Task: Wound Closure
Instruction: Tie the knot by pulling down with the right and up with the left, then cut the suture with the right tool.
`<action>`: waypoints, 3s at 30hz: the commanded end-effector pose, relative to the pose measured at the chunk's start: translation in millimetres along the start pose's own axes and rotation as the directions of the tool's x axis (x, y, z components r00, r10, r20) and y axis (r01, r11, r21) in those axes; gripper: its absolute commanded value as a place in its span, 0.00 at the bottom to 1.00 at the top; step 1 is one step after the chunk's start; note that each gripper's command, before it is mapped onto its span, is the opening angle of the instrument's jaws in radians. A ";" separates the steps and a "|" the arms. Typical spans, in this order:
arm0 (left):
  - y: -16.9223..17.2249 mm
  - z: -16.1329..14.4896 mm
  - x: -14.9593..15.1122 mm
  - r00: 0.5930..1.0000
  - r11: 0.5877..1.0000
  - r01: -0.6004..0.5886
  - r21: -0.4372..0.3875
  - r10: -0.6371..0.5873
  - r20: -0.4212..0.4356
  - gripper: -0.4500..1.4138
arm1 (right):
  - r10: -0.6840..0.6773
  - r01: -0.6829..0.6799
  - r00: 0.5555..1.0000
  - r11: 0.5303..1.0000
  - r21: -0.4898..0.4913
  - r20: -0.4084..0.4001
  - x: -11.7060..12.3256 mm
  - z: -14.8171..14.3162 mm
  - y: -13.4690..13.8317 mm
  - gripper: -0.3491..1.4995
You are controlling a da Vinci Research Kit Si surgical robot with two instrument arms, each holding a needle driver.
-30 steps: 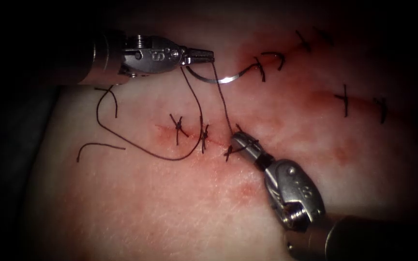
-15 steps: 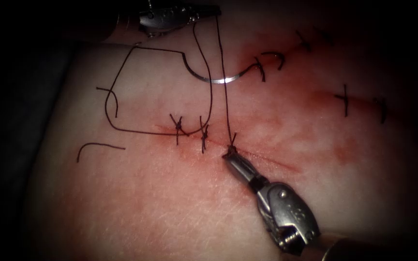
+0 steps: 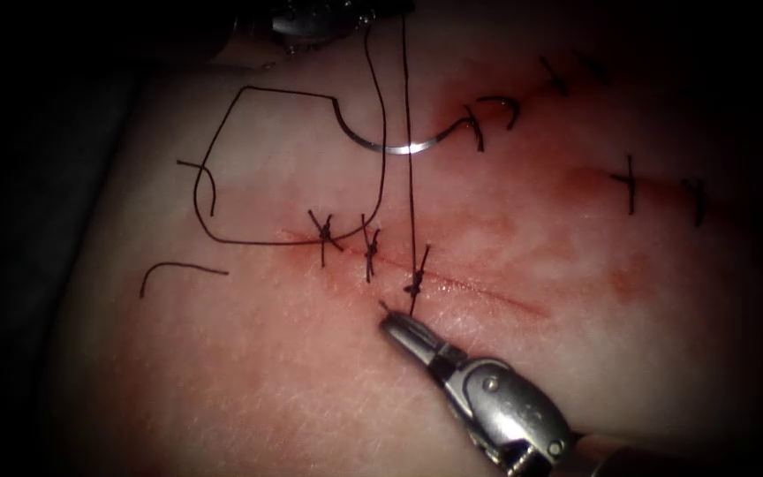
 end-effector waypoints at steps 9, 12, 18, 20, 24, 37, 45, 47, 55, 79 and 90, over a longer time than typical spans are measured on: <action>-3.1 5.8 -1.7 0.999 0.998 0.008 0.057 -0.005 -0.053 0.00 | -0.018 0.018 1.000 1.000 0.004 -0.001 -1.5 0.2 -0.4 0.00; -3.7 7.0 -2.3 0.998 0.998 0.005 0.067 -0.001 -0.057 0.00 | -0.024 0.024 1.000 1.000 0.009 0.007 -1.8 -0.2 -0.8 0.00; -4.5 8.1 -3.8 0.998 0.997 0.010 0.077 -0.005 -0.060 0.00 | -0.041 0.040 0.999 0.999 0.032 0.028 -2.7 -0.8 -1.6 0.00; -4.7 8.2 -4.3 0.999 0.996 0.012 0.083 -0.007 -0.052 0.00 | -0.045 0.044 0.998 0.998 0.038 0.036 -3.0 -0.8 -1.8 0.00; -5.1 7.9 -5.3 0.999 0.996 0.025 0.082 -0.021 -0.049 0.00 | -0.073 0.071 0.997 0.997 0.043 0.040 -3.3 -0.9 -1.8 0.00; 2.0 -6.1 -3.0 0.990 0.984 0.139 -0.115 -0.141 -0.011 0.00 | 0.044 -0.046 0.998 0.998 0.053 0.033 -2.3 -0.9 0.5 0.86; 6.3 -14.5 1.7 0.975 0.956 0.208 -0.208 -0.220 -0.038 0.00 | 0.055 -0.058 0.998 0.996 0.069 0.042 -1.0 -2.1 2.3 0.77; 7.4 -16.2 3.2 0.974 0.954 0.209 -0.216 -0.222 -0.039 0.00 | 0.060 -0.063 0.997 0.995 0.074 0.043 -0.5 -2.4 2.9 0.71; 12.2 -23.8 9.9 0.972 0.945 0.205 -0.256 -0.226 -0.057 0.00 | 0.062 -0.072 0.992 0.994 0.086 0.110 0.9 -2.6 6.3 0.58; 16.9 -32.6 20.5 0.959 0.956 0.173 -0.237 -0.219 -0.181 0.00 | -0.135 0.116 0.943 0.990 0.079 0.304 0.7 5.0 6.6 0.84; 17.9 -33.6 22.3 0.962 0.961 0.152 -0.232 -0.198 -0.186 0.00 | -0.232 0.210 0.927 0.972 0.106 0.295 0.7 7.0 5.2 0.84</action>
